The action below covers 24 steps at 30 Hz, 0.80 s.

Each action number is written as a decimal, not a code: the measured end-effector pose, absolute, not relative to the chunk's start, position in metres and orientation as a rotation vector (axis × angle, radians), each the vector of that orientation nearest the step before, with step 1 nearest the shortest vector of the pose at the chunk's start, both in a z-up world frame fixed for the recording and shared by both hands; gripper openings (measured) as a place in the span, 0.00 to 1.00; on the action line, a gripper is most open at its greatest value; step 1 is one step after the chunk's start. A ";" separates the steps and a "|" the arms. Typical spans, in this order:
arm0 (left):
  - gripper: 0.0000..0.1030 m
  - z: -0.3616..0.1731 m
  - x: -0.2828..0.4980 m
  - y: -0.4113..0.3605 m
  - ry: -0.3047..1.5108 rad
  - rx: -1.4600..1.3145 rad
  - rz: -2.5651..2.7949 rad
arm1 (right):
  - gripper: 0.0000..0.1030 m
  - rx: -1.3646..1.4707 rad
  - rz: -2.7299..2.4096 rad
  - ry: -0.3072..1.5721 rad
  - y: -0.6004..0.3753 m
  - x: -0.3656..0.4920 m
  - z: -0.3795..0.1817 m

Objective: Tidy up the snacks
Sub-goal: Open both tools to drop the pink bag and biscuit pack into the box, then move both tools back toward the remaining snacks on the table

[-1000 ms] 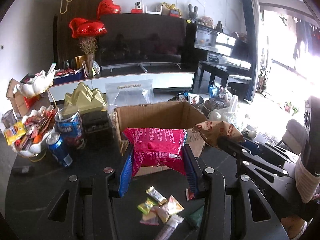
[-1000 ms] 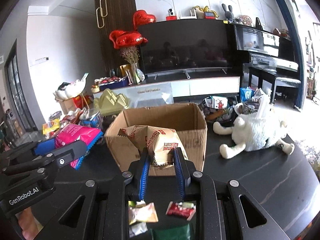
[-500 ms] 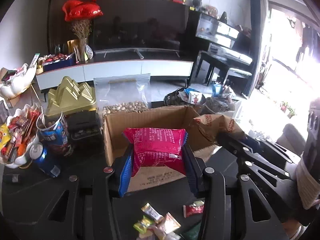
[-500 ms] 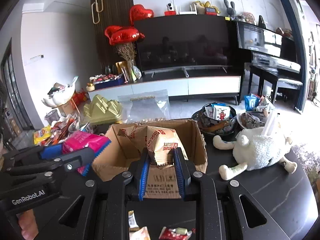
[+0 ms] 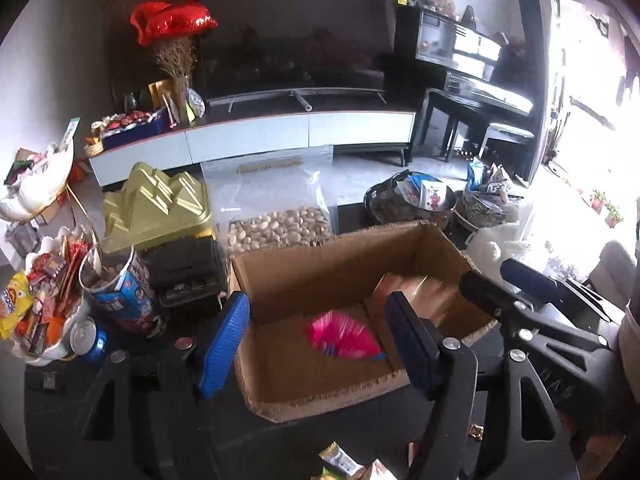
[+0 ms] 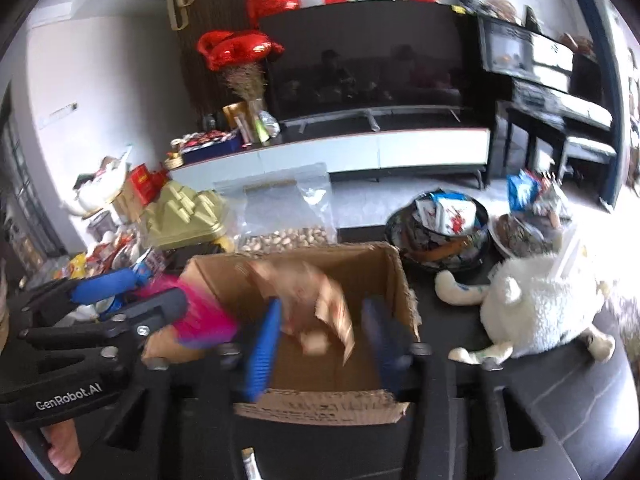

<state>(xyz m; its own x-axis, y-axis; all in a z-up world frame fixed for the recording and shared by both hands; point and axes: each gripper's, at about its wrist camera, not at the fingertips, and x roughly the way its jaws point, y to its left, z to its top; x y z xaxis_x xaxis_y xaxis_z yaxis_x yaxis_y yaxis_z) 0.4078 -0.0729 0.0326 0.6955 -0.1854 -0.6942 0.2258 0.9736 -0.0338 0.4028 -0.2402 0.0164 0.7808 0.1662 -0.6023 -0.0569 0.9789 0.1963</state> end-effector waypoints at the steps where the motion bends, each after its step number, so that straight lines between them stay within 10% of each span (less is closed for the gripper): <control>1: 0.68 0.033 0.402 -0.071 0.760 0.048 -0.227 | 0.57 0.179 0.119 0.673 -0.242 0.401 0.015; 24: 0.76 0.050 0.262 -0.057 0.628 0.062 -0.303 | 0.71 0.081 0.149 0.588 -0.227 0.267 0.031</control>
